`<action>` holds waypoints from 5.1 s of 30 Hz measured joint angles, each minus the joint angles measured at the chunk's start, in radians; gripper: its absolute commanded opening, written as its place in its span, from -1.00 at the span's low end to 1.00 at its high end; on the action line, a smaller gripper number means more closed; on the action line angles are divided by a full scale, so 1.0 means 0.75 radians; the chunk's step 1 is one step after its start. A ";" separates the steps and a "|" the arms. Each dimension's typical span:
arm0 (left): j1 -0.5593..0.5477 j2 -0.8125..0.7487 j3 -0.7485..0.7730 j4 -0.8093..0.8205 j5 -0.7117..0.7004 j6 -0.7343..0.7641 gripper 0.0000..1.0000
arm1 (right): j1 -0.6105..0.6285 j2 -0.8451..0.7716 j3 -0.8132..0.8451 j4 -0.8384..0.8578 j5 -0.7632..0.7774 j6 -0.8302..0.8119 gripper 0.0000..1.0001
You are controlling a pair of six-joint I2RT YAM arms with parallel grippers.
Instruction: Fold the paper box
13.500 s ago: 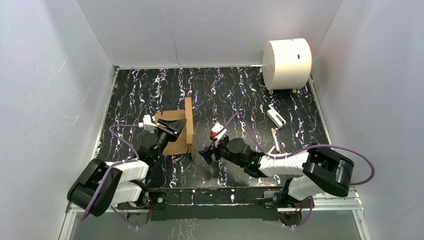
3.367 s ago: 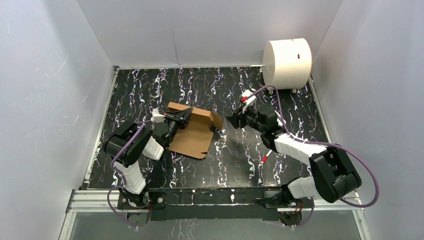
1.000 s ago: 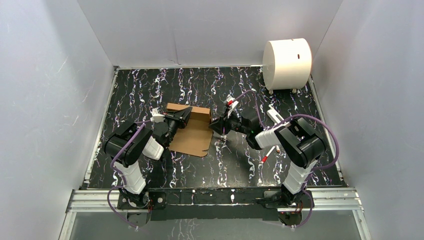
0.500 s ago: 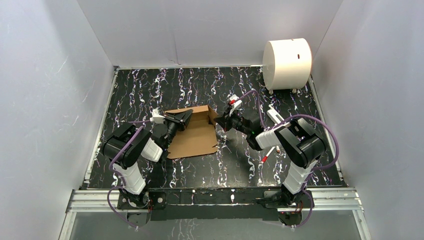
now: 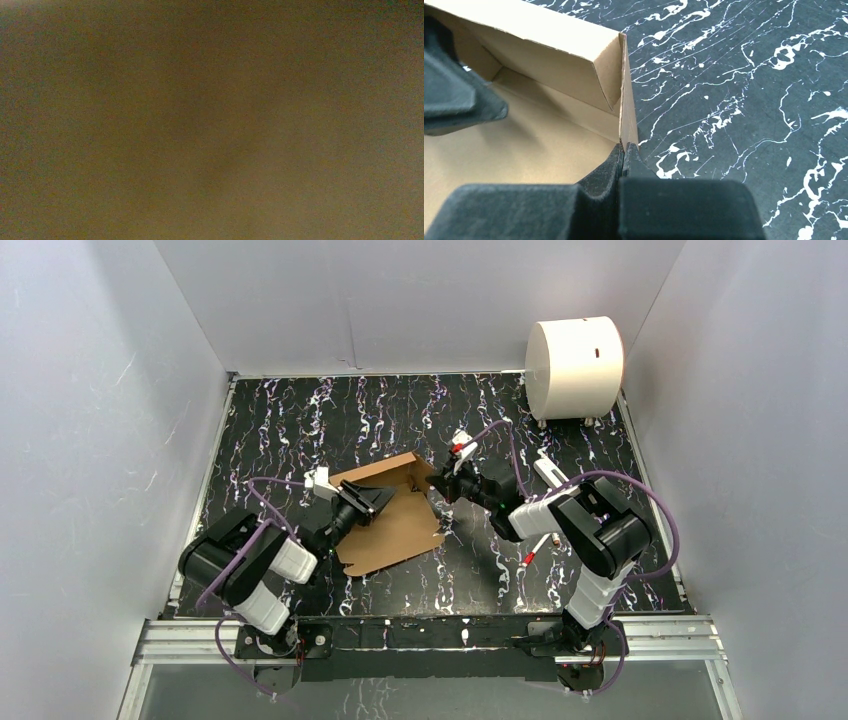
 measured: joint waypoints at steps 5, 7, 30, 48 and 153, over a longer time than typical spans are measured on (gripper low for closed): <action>-0.111 -0.124 -0.037 -0.111 -0.055 0.213 -0.38 | 0.006 -0.013 0.012 -0.045 0.024 -0.045 -1.00; -0.161 -0.148 -0.034 -0.149 -0.097 0.308 -0.38 | 0.006 -0.015 0.019 -0.061 0.038 -0.056 -1.00; -0.258 -0.658 -0.233 -0.452 -0.419 0.539 0.08 | 0.099 -0.050 0.037 -0.159 0.101 -0.089 -1.00; -0.268 -1.407 -0.262 -0.963 -0.364 0.402 0.45 | 0.189 -0.194 0.037 -0.196 0.265 -0.086 -1.00; -0.251 -0.435 0.113 -0.842 -0.031 1.212 0.30 | -0.238 -0.354 0.052 -0.656 -0.406 -0.357 -1.00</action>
